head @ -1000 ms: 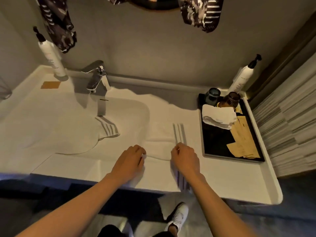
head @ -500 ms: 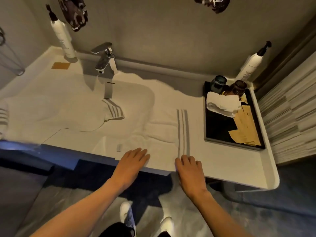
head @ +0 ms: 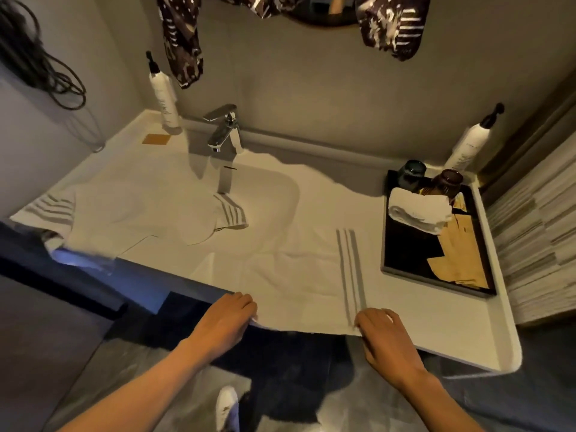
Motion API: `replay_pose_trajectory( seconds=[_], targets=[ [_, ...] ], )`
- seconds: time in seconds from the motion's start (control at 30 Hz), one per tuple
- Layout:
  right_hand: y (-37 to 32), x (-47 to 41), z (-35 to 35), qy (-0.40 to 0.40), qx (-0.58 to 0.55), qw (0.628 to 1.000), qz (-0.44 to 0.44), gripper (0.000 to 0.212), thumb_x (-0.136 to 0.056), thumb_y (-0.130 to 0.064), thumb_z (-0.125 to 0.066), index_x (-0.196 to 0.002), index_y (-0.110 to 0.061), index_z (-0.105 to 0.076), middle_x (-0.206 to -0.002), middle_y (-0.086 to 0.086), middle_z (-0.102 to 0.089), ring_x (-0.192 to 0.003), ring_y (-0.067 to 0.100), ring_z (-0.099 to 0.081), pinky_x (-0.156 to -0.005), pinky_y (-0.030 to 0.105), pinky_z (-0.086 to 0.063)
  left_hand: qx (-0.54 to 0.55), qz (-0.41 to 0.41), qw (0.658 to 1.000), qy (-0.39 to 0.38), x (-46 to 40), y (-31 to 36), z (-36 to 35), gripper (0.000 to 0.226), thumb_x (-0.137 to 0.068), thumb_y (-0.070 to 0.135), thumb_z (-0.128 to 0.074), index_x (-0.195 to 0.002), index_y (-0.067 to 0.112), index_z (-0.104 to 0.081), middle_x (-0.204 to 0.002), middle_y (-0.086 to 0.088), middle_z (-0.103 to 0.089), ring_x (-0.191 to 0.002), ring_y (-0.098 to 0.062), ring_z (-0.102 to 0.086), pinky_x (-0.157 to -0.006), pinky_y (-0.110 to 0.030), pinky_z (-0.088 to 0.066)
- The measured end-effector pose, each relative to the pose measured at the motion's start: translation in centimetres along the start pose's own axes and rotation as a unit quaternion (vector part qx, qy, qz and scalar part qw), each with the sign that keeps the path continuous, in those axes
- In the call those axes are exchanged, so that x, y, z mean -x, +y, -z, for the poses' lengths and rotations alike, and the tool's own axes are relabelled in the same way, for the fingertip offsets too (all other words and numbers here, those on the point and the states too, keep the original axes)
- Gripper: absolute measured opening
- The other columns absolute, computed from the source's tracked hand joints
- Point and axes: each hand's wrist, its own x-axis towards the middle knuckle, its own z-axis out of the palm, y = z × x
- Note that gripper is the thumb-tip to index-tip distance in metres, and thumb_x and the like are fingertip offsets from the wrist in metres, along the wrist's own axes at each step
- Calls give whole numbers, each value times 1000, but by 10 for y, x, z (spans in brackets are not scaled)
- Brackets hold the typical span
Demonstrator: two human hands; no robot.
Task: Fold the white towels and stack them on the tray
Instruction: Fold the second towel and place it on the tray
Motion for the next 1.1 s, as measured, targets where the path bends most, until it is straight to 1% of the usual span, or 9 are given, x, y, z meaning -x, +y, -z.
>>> replay_pose_trajectory(
  seconds=[0.1, 0.23, 0.4, 0.5, 0.57, 0.67, 0.87, 0.97, 1.1],
  targets=[
    [4, -1, 8, -16, -43, 999, -1, 20, -80, -17, -53, -93, -32, -48, -86, -7, -63, -78, 17, -58, -98, 33, -40, 34, 29, 999, -25, 16, -14, 10, 14, -89, 17, -55, -80, 24, -47, -75, 6, -55, -69, -17, -52, -58, -37, -44],
    [6, -6, 17, -18, -143, 989, -44, 11, -92, -26, -48, -87, -36, -46, -76, -3, -65, -71, 19, -58, -65, 30, -42, 123, 70, 986, -88, 15, -24, 30, 14, -87, 20, -50, -75, 24, -43, -69, 2, -55, -63, -17, -53, -56, -35, -38],
    [9, -37, 27, 123, -411, 868, -249, 26, -91, -25, -69, -73, -7, -67, -70, 12, -67, -68, 22, -62, -58, 27, -45, 388, 257, 877, 120, -22, -28, 46, 18, -85, 5, -58, -75, 20, -61, -62, 7, -61, -56, -2, -50, -55, -18, -36],
    [7, -61, 24, 140, -469, 823, -288, 21, -93, -26, -66, -88, -6, -69, -80, 4, -68, -72, 3, -65, -61, 10, -46, 452, 293, 836, 107, -37, -35, 45, 23, -92, 3, -57, -77, 21, -59, -69, 1, -58, -66, -14, -51, -62, -27, -37],
    [4, -71, 23, 151, -469, 820, -290, 22, -94, -26, -63, -104, -8, -69, -96, 4, -70, -86, 4, -67, -75, 16, -49, 471, 318, 818, 91, -41, -39, 38, 21, -94, 4, -54, -80, 19, -58, -72, -3, -56, -72, -21, -54, -67, -32, -38],
    [-3, -101, 24, 168, -485, 815, -270, 19, -95, -22, -62, -108, -9, -68, -99, 5, -70, -83, -4, -65, -70, 11, -49, 475, 350, 801, 99, -55, -57, 31, 15, -94, 11, -54, -87, 21, -63, -87, -10, -68, -84, -29, -64, -71, -33, -42],
    [3, -171, 16, 177, -466, 819, -285, 24, -93, -27, -65, -81, -6, -67, -78, 12, -68, -74, 26, -62, -66, 29, -47, 359, 356, 851, 143, -92, -84, 22, 9, -98, 22, -57, -103, 18, -64, -84, 0, -65, -70, -10, -56, -56, -12, -38],
    [11, -191, 11, 179, -436, 829, -300, 31, -94, -29, -64, -77, -3, -63, -73, 15, -63, -64, 18, -54, -56, 20, -42, 299, 353, 873, 154, -109, -95, 13, 15, -99, 28, -53, -108, 19, -62, -79, 0, -66, -72, -20, -60, -59, -30, -45],
    [21, -202, -8, 138, -348, 871, -318, 29, -92, -41, -62, -82, -13, -63, -78, 5, -67, -77, 27, -63, -62, 32, -45, 237, 354, 901, 84, -124, -105, -6, 23, -97, 29, -56, -118, 20, -57, -94, -6, -71, -89, -29, -66, -71, -35, -46]
  ],
)
